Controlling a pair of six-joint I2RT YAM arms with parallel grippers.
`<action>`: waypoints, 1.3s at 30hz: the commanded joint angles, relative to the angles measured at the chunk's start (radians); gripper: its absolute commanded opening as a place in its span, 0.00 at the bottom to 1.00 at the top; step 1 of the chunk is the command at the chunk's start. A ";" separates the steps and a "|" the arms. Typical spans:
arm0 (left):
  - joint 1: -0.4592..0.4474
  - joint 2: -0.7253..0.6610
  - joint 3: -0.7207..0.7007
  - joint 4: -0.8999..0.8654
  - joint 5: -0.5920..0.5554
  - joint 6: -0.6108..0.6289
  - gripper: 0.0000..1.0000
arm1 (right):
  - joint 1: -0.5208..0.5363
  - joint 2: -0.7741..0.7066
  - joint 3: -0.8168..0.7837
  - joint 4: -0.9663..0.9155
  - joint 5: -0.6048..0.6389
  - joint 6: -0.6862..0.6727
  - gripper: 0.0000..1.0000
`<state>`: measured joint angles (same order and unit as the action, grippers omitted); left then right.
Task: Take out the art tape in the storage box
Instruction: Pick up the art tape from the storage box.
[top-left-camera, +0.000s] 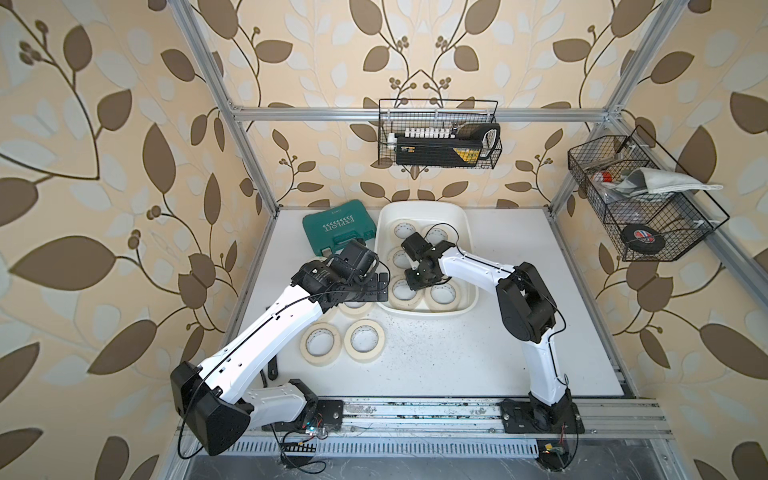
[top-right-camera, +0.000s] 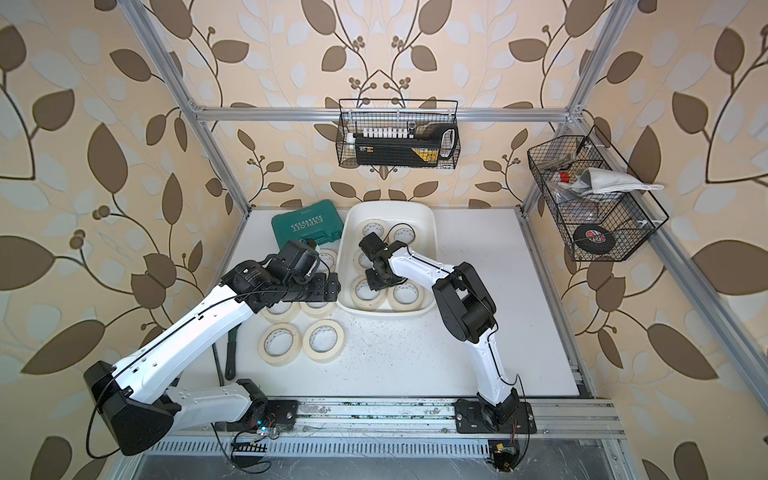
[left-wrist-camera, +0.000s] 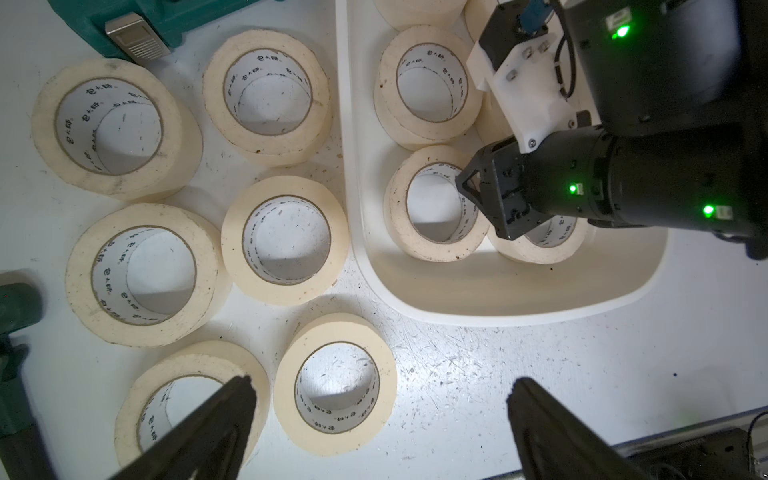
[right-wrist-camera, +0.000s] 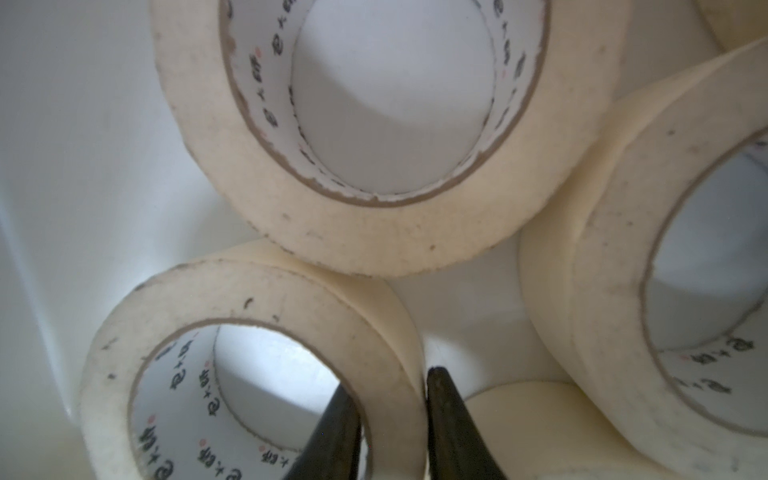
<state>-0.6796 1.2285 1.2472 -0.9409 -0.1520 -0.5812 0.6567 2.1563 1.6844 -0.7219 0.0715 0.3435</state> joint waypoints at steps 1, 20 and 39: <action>0.011 -0.015 0.002 -0.002 0.006 0.003 0.99 | 0.004 0.002 0.026 -0.019 0.009 -0.003 0.20; 0.012 0.036 0.045 -0.001 0.014 0.035 0.99 | 0.003 -0.299 -0.015 -0.168 0.115 -0.008 0.00; 0.008 0.243 0.216 0.110 0.239 0.036 0.98 | 0.003 -0.556 -0.139 -0.198 0.109 0.057 0.00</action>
<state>-0.6796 1.4361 1.4097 -0.8646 0.0341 -0.5480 0.6571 1.6440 1.5635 -0.9314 0.1761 0.3759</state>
